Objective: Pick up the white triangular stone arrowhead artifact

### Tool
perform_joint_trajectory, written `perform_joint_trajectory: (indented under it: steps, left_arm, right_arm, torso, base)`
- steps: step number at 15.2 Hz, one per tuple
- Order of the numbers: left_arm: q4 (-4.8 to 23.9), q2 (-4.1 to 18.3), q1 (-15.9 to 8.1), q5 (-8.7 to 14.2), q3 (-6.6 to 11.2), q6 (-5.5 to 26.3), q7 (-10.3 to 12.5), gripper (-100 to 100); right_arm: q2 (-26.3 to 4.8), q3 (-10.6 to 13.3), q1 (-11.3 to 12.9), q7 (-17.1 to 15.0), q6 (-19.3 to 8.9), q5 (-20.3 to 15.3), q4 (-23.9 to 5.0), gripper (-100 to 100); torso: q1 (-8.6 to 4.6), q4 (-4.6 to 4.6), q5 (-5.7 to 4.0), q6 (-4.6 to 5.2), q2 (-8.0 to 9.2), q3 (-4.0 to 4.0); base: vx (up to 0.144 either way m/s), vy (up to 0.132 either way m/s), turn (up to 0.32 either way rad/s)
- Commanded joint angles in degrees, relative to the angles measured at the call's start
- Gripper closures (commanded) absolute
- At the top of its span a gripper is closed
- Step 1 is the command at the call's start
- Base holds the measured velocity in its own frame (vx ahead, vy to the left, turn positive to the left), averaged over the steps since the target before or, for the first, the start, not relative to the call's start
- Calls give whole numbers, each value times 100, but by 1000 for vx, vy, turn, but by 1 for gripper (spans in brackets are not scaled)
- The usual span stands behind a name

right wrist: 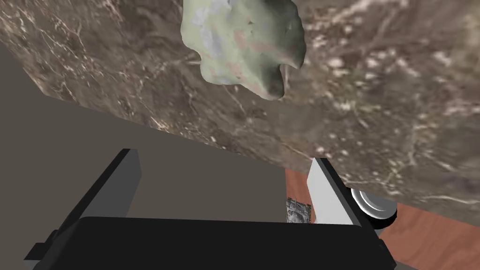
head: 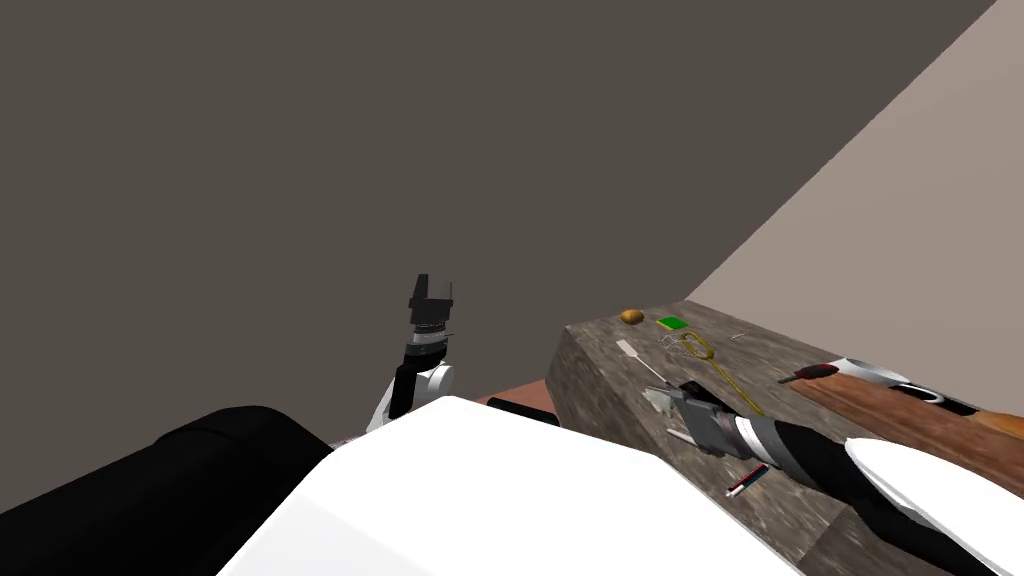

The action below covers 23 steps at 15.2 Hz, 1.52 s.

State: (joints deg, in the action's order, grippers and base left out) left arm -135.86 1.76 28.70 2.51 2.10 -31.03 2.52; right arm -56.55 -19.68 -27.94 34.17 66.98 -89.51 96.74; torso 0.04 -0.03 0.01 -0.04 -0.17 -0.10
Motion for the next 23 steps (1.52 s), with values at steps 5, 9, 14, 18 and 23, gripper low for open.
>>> perform_joint_trajectory:
  steps: [5,9,14,18,23]
  left_arm:
    - [0,0,0,0,0,0,0,0]
    - [0,0,0,0,0,0,0,0]
    - [0,0,1,0,0,0,0,0]
    - [0,0,1,0,0,0,0,0]
    - [0,0,1,0,1,0,0,0]
  right_arm:
    - [-270,-92,-6,287,378,-719,-320,-100]
    - [-428,-131,-36,478,630,-1212,-530,-100]
    - [-574,-146,-87,703,926,-1792,-785,-100]
    - [-634,-136,-126,840,1106,-2145,-945,-100]
    - [-456,44,-157,908,806,-2232,-1079,-100]
  torso:
    - [1,0,-1,2,1,1]
    - [4,0,1,0,-1,0]
    - [5,0,1,4,0,0]
    - [6,0,1,4,0,0]
    - [-6,2,-3,7,8,5]
  base:
    - [18,16,169]
    - [22,21,208]
    - [22,23,161]
    - [25,24,161]
    - [12,-3,64]
